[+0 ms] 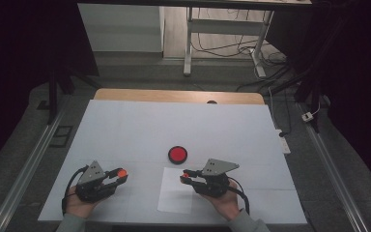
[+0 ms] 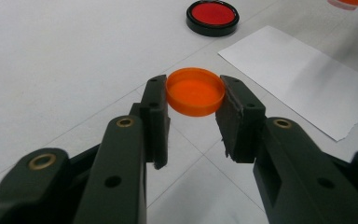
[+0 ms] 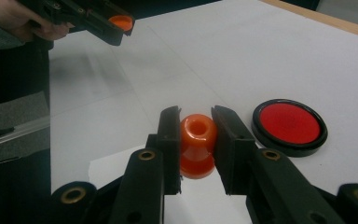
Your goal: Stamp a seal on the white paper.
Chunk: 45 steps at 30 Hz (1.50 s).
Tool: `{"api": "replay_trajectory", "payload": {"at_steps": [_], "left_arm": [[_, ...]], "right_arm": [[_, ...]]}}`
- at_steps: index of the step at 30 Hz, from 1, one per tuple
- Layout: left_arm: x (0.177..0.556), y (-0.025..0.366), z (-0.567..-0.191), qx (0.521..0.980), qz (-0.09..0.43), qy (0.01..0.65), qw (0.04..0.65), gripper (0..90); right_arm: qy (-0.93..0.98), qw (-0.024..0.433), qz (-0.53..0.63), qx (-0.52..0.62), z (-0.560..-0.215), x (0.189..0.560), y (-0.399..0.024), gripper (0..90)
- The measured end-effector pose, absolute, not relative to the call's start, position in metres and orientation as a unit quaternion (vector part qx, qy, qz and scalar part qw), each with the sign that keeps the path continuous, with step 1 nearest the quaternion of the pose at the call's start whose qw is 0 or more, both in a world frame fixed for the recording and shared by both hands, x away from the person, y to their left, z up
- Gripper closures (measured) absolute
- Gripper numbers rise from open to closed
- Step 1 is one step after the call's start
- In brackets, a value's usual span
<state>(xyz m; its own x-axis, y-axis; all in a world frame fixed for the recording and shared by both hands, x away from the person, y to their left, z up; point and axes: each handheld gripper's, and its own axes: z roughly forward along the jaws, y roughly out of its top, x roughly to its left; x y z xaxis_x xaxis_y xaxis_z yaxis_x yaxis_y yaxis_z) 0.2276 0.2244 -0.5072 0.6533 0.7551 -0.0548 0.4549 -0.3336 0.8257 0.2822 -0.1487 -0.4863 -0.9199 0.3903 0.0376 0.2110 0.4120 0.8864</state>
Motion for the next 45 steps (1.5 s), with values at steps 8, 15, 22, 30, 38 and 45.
{"api": "replay_trajectory", "payload": {"at_steps": [8,15,22,30,38,45], "left_arm": [[0.228,0.225,-0.507,0.798,0.172,0.379,0.435,64.7],[0.228,0.224,-0.508,0.799,0.171,0.379,0.435,64.7],[0.228,0.224,-0.508,0.799,0.171,0.378,0.434,64.7],[0.228,0.223,-0.508,0.8,0.173,0.377,0.433,64.7],[0.231,0.222,-0.509,0.804,0.171,0.374,0.429,64.7],[0.232,0.22,-0.511,0.809,0.171,0.371,0.424,64.7]], "right_arm": [[0.842,0.08,0.504,0.175,-0.491,0.28,-0.143,72.2],[0.85,0.077,0.494,0.167,-0.497,0.279,-0.137,72.2],[0.855,0.074,0.489,0.158,-0.5,0.277,-0.131,72.2],[0.857,0.069,0.485,0.158,-0.505,0.279,-0.127,72.2],[0.863,0.067,0.476,0.157,-0.509,0.282,-0.125,72.2],[0.87,0.068,0.465,0.153,-0.514,0.282,-0.121,72.2]]}}
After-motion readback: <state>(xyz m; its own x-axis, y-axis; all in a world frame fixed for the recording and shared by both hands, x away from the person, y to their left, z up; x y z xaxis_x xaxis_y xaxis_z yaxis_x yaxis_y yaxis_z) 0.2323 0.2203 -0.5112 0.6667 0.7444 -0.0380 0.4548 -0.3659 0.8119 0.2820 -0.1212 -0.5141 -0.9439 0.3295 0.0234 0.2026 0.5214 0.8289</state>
